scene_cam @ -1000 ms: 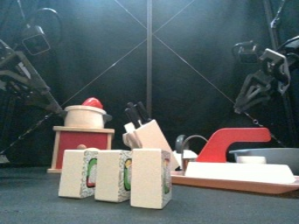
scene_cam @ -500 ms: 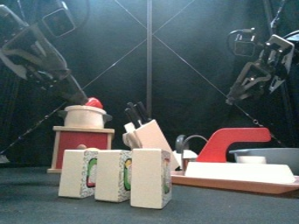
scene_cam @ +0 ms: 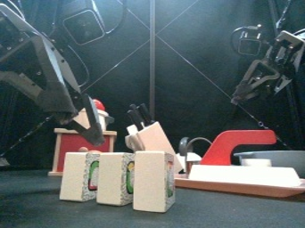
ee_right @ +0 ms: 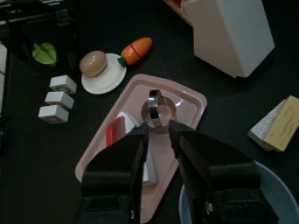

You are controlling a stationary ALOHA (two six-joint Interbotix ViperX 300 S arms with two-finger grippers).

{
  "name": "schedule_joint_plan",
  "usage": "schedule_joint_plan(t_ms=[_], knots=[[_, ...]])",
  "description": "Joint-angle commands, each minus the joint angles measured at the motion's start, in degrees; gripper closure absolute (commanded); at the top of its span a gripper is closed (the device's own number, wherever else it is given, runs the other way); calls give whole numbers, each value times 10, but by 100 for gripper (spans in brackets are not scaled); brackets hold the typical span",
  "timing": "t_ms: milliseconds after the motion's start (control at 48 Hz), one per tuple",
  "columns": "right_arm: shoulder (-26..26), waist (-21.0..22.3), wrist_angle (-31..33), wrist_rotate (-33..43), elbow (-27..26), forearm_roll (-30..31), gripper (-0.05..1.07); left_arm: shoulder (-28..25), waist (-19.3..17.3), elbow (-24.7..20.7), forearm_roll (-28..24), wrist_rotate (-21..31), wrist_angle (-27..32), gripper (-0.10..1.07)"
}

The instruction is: Grab white sushi piece from table

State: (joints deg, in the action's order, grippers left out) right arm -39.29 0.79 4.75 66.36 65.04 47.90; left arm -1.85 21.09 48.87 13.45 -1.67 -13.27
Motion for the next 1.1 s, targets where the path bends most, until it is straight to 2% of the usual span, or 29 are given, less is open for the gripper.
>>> schedule_joint_plan(t_ms=[0,771,1083], knots=[[-1,-2,-4,2,-4,-3,35,-13,5,-26,-2,-1,3,-5],[6,-2,-4,2,-2,-4,35,-62,4,-54,-12,-1,17,-4],[7,-2,-4,2,-2,-4,35,-65,3,-54,-13,-1,18,8]])
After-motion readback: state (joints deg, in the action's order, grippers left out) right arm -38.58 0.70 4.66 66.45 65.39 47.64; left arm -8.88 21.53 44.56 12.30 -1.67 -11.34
